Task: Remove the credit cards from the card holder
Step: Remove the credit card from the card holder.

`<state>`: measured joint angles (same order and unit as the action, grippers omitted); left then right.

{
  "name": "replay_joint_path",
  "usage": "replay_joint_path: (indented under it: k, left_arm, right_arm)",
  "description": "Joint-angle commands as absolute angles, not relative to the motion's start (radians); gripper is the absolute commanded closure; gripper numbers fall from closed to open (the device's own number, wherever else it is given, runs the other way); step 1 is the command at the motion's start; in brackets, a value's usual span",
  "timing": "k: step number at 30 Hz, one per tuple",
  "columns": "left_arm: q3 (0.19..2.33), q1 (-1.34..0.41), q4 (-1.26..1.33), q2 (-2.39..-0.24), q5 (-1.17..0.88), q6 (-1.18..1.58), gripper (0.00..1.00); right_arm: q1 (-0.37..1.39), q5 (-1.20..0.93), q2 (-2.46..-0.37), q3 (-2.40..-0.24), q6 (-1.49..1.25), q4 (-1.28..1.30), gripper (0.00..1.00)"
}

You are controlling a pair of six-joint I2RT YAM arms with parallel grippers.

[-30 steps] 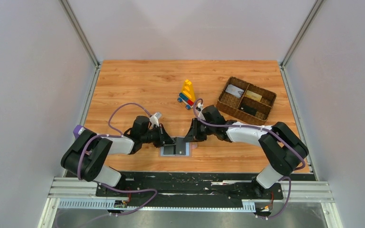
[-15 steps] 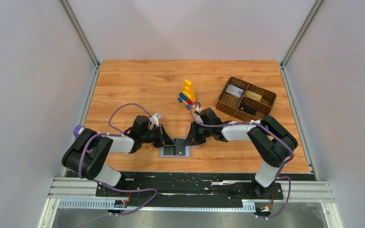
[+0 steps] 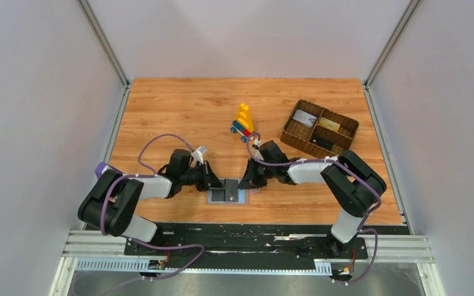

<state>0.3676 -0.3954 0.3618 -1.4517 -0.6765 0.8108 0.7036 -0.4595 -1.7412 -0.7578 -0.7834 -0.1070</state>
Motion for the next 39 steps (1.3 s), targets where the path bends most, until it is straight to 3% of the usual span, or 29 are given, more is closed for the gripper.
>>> replay_joint_path:
  k: [1,6,9,12,15,24,30,37,39]
  left_arm:
    - [0.391,-0.383,0.399,-1.442,-0.729,0.788,0.95]
    - [0.392,-0.383,0.424,-1.452,-0.742,0.789,0.88]
    - [0.393,-0.382,0.434,-1.462,-0.746,0.792,0.9]
    - [0.395,-0.382,0.449,-1.474,-0.749,0.799,1.0]
    - [0.402,-0.382,0.421,-1.471,-0.733,0.797,1.0]
    - [0.477,-0.38,0.041,-1.267,-0.507,0.713,1.0]
    - [0.523,-0.381,-0.126,-1.137,-0.411,0.698,1.0]
    - [0.561,-0.38,-0.197,-1.101,-0.422,0.659,1.0]
    - [0.555,-0.382,-0.162,-1.141,-0.458,0.663,0.94]
  right_arm:
    - [0.699,-0.394,-1.746,-0.735,-0.746,-0.059,0.9]
    - [0.699,-0.394,-1.727,-0.735,-0.742,-0.06,0.9]
    - [0.7,-0.396,-1.725,-0.735,-0.742,-0.06,0.91]
    - [0.699,-0.398,-1.727,-0.738,-0.743,-0.06,0.91]
    - [0.699,-0.391,-1.723,-0.738,-0.743,-0.052,0.91]
    - [0.685,-0.376,-1.671,-0.744,-0.706,-0.009,0.9]
    - [0.678,-0.396,-1.563,-0.766,-0.591,0.029,0.86]
    - [0.675,-0.452,-1.409,-0.788,-0.452,0.02,0.74]
    - [0.675,-0.464,-1.412,-0.8,-0.458,0.02,0.73]
